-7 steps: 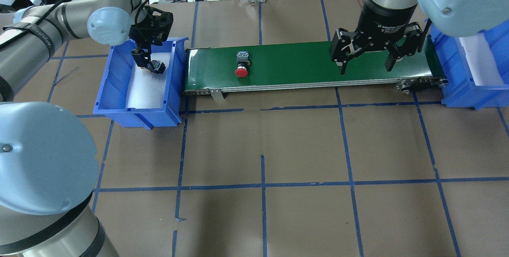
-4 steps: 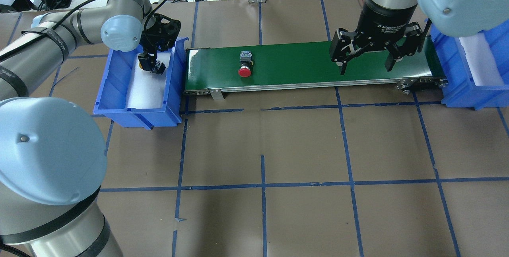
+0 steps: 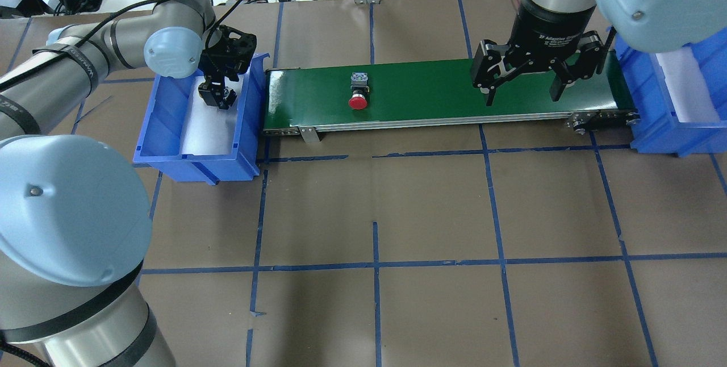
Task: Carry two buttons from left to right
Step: 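Grasp the yellow-capped button with the left gripper and lift it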
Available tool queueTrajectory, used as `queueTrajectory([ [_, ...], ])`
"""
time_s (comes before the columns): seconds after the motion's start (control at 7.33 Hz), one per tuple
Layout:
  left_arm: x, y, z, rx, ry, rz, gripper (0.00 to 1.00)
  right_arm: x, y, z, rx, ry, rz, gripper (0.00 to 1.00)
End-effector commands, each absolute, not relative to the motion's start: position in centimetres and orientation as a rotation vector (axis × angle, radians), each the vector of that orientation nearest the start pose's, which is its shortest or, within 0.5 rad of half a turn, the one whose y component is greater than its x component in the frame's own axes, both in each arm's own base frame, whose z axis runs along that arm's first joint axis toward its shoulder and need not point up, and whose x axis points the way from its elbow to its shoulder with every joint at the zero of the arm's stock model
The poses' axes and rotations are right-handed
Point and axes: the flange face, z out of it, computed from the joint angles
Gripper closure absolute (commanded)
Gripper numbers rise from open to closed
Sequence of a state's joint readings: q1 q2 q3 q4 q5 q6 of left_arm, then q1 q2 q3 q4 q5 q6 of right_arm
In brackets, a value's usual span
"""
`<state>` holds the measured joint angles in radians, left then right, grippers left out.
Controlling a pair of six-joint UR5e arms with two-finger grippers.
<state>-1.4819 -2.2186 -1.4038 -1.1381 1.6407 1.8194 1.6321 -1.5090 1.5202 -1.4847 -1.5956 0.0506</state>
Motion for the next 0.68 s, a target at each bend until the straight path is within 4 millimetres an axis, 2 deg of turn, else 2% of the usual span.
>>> queueTrajectory([
  [0.0, -6.4, -70.8, 21.8, -2.391, -2.04, -0.129, 0.57, 16.2, -49.9, 47.4, -0.019, 3.166, 0.151, 0.0],
  [0.14, -6.0, -70.7, 22.5, -2.389, -2.052, -0.119, 0.66, 16.2, -49.9, 47.4, -0.019, 3.166, 0.151, 0.0],
  [0.27, -6.0, -70.6, 23.7, -2.365, -2.093, -0.093, 0.66, 16.2, -49.9, 47.4, -0.019, 3.165, 0.148, 0.0],
  [0.55, -5.4, -69.3, 28.5, -2.13, -2.366, -0.054, 0.7, 16.2, -49.9, 47.4, -0.019, 3.165, 0.148, 0.0],
])
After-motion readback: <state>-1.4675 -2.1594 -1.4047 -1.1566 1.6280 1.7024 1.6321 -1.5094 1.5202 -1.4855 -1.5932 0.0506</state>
